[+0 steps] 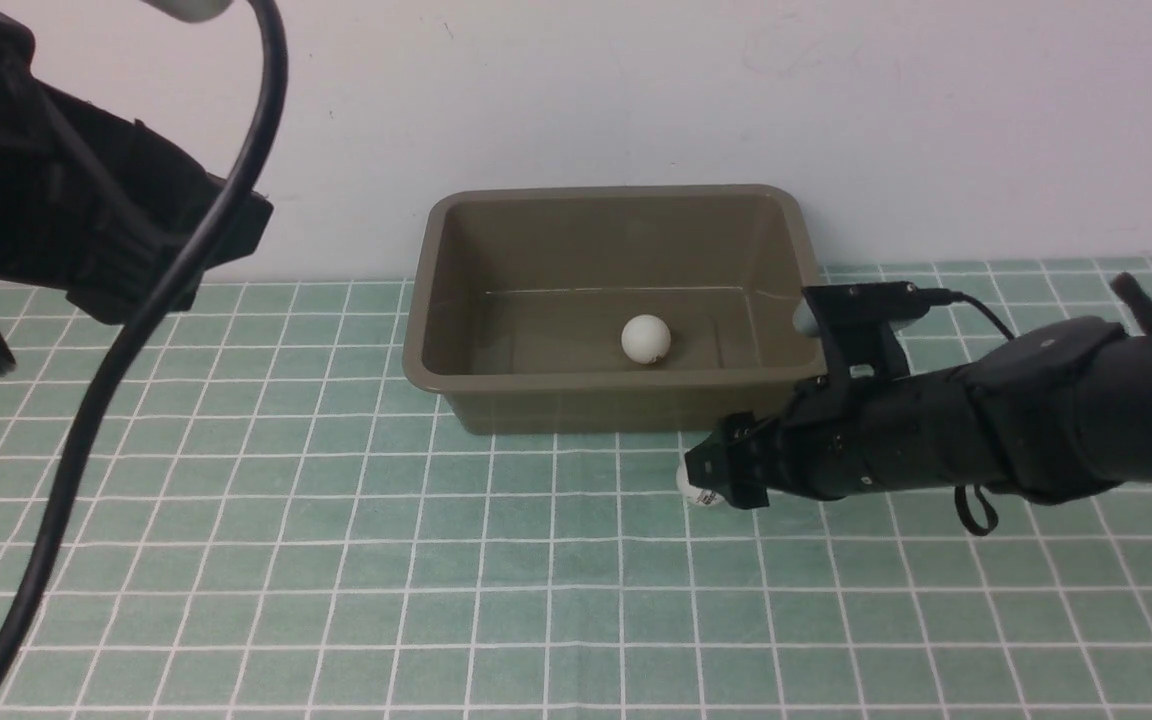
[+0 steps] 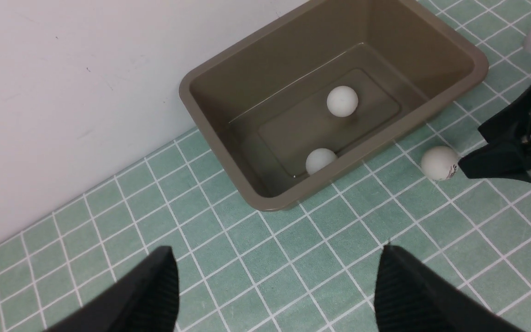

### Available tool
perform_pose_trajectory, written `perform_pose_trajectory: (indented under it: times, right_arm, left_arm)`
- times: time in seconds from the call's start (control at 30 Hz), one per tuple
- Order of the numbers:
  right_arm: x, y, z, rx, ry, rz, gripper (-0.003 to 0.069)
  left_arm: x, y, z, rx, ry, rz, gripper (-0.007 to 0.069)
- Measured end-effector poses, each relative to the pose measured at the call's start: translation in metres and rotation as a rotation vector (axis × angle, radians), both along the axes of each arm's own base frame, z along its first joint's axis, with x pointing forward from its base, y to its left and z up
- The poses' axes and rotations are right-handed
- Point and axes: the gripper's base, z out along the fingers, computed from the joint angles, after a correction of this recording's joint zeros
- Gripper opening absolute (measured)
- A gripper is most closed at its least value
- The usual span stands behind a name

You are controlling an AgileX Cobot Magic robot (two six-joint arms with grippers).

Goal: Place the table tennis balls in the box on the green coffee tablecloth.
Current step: 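Reach for and grasp a ping pong ball on the table, then release the ping pong ball into the bin and lift the gripper away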

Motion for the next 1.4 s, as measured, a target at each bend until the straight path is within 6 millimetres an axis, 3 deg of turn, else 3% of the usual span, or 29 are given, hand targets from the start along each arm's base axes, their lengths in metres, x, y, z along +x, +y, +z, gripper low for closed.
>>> perform_pose_trajectory:
  times: [0.73,0.83,0.9,0.93,1.17,1.4]
  right_arm:
    - [0.035,0.017,-0.037,-0.002,0.055,0.015,0.0513]
    - [0.036,0.019,-0.039,0.014,0.071,0.013,0.0465]
    - [0.036,0.019,-0.040,0.018,0.076,0.006,0.0360]
    - [0.036,0.019,-0.039,0.019,0.077,0.008,0.0351]
    - [0.029,0.022,-0.020,0.014,0.044,0.125,0.0359]
    - [0.009,0.023,0.044,0.064,-0.070,0.267,0.0359]
  left_arm:
    - [-0.001,0.000,-0.001,0.005,0.011,0.000,0.0510]
    - [0.000,0.001,-0.001,0.011,0.010,0.002,0.0510]
    - [0.000,0.001,-0.001,0.019,0.007,0.005,0.0510]
    - [0.000,0.001,-0.001,0.022,0.006,0.005,0.0510]
    - [0.000,0.002,-0.001,0.028,0.003,0.008,0.0510]
    - [0.000,0.002,-0.001,0.029,0.003,0.008,0.0510]
